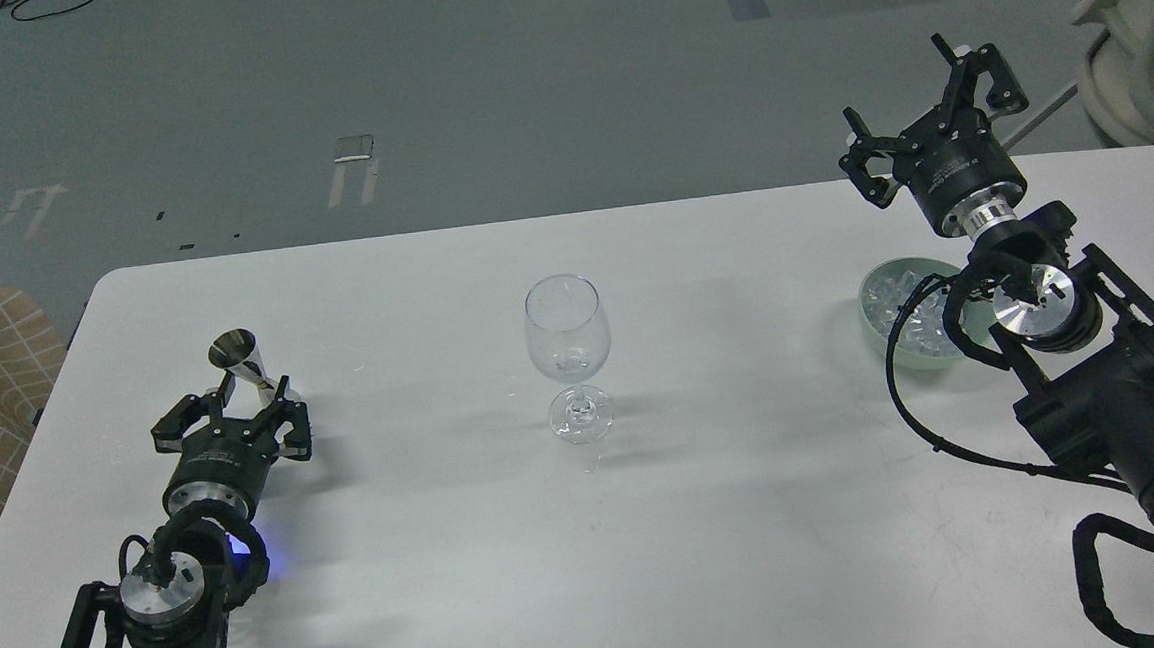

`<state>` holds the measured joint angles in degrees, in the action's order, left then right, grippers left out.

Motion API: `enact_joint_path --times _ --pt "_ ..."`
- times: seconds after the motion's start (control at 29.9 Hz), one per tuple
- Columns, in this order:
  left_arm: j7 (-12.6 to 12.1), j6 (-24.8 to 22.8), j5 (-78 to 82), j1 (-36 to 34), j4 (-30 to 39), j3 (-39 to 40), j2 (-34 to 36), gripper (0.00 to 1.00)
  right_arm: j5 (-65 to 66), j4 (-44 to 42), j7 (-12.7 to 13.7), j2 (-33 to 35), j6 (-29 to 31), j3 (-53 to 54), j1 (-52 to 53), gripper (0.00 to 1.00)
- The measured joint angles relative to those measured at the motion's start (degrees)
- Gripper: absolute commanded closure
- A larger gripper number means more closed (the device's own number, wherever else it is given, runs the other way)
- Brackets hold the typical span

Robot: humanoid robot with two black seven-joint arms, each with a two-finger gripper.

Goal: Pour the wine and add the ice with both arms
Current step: 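Close the left gripper around the metal jigger and lift it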

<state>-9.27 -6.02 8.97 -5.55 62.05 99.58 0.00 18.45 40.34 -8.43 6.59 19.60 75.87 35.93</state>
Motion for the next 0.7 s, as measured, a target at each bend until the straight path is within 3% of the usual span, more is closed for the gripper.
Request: enact_joint_path --times 0.7 --pt "-0.3 -0.2 -0.4 -5.9 -6.1 0.0 2.5 0.47 0.0 -0.3 0.0 0.2 0.0 0.0 -0.1 0.00"
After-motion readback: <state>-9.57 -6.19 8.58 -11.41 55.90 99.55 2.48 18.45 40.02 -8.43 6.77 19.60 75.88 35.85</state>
